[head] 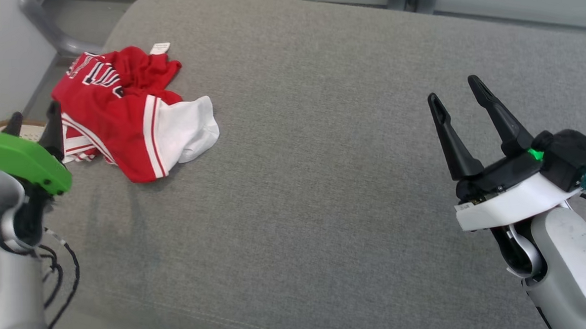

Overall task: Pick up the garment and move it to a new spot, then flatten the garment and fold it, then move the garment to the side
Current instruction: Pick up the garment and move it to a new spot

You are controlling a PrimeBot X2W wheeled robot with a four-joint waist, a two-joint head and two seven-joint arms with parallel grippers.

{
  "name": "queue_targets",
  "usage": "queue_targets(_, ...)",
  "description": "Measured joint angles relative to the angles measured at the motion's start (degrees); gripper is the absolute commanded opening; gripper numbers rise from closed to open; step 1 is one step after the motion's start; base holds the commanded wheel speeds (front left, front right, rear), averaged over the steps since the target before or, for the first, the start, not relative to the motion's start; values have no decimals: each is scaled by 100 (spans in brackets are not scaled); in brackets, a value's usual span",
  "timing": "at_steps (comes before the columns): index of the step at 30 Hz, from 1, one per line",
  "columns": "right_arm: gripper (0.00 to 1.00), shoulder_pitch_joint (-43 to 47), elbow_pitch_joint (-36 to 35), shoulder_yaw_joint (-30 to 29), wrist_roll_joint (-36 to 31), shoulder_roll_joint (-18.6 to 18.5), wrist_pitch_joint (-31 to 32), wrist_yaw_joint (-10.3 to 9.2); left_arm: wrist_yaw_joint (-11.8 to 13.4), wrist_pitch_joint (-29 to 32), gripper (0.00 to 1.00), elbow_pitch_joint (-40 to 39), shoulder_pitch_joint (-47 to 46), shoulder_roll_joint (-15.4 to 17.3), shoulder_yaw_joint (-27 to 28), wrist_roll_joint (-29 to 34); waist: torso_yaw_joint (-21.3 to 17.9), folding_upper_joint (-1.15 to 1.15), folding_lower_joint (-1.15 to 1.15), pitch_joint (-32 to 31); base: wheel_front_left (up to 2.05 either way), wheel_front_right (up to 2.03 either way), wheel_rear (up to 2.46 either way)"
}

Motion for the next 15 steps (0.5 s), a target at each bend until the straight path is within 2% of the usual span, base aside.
queue_targets(6,100,-297,-180,118,-9,-7,0,0,-190,995,100,853,-820,370,94,-545,-437,0,0,496,0,0,0)
queue_targets(9,100,-427,-250,181,-12,0,0,0,-201,1367,100,1316,-1015,506,116,-634,-694,0,0,702,0,0,0)
queue_targets(15,100,-543,-290,304,-11,115,0,0,-157,1735,100,2283,-1011,769,191,-740,-1260,0,0,1024,0,0,0)
